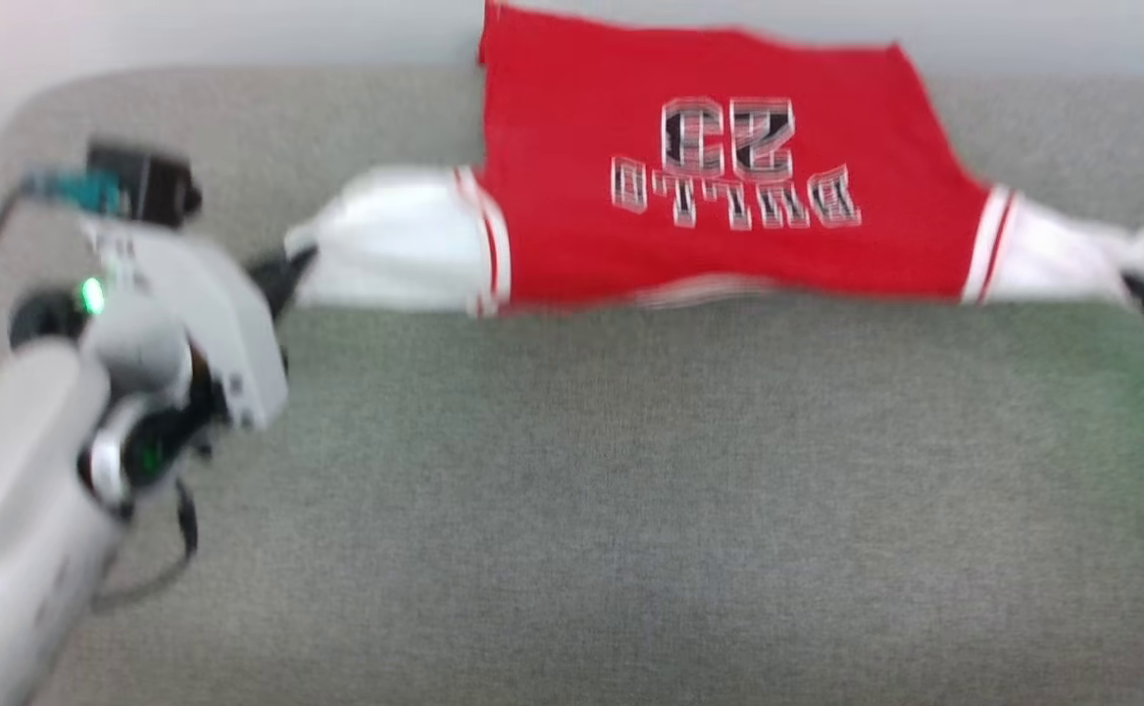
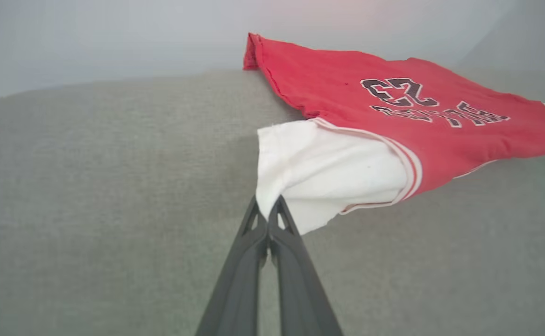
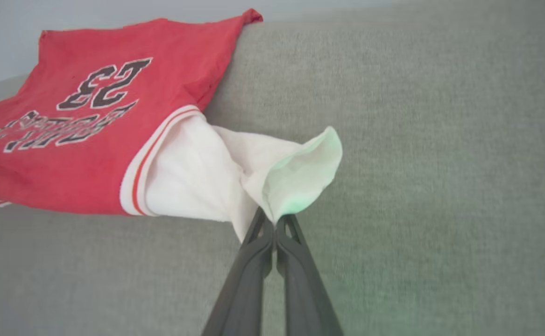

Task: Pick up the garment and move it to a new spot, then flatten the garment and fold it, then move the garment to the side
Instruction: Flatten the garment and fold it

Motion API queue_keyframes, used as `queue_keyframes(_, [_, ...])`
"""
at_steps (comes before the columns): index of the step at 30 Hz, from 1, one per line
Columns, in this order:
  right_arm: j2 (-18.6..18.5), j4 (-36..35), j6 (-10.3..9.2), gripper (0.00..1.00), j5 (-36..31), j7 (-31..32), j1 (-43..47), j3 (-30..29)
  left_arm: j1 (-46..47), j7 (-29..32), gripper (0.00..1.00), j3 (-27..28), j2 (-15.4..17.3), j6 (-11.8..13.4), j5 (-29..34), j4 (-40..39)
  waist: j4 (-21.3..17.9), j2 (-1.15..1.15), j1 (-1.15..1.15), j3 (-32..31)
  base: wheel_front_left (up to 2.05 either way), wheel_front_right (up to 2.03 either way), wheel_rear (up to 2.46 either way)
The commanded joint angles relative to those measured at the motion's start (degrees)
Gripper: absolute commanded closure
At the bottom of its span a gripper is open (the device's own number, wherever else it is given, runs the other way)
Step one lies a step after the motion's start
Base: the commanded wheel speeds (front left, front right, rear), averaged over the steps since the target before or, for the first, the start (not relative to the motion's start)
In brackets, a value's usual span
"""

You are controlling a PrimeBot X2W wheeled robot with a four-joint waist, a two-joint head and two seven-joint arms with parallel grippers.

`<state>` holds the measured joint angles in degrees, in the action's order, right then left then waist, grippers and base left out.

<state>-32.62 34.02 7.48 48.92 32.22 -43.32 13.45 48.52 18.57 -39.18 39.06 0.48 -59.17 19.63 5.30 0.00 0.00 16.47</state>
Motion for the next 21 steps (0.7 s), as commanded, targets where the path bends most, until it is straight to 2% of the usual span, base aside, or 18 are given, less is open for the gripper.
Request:
queue_keyframes(1, [-0.6,-0.7,0.02,1.0,0.5,0.9,2.4,-0.1,-2.5,0.1,1.0,0.3,0.6,0.8,-1.0,-1.3,0.0,0.0,0.0,-4.4,0.0,0.0,0.0])
queue_keyframes(7, [-3.5,-9.6,0.02,1.0,4.3,8.8,14.8,-2.7,-14.9,2.1,1.0,1.7,7.3,8.0,-5.2,-15.3,0.4,0.0,0.0,-7.5,0.0,0.0,0.0])
queue_keyframes(14, [-6.6,-22.1,0.01,1.0,8.5,18.5,30.3,-8.6,-27.5,4.2,1.0,4.6,15.8,19.5,-10.0,-33.1,1.1,0.0,0.0,-8.2,0.0,0.0,0.0])
queue_keyframes(18, [-7.1,-29.2,0.01,1.0,8.9,23.1,38.3,-13.1,-33.7,3.6,1.0,6.1,19.9,25.4,-11.4,-40.8,1.2,0.0,0.0,-7.5,0.0,0.0,0.0])
queue_keyframes(21, [-6.3,-33.0,0.01,1.0,7.7,26.4,43.2,-16.5,-37.7,2.8,1.0,6.5,21.6,28.4,-12.2,-44.3,1.3,0.0,0.0,-6.9,0.0,0.0,0.0])
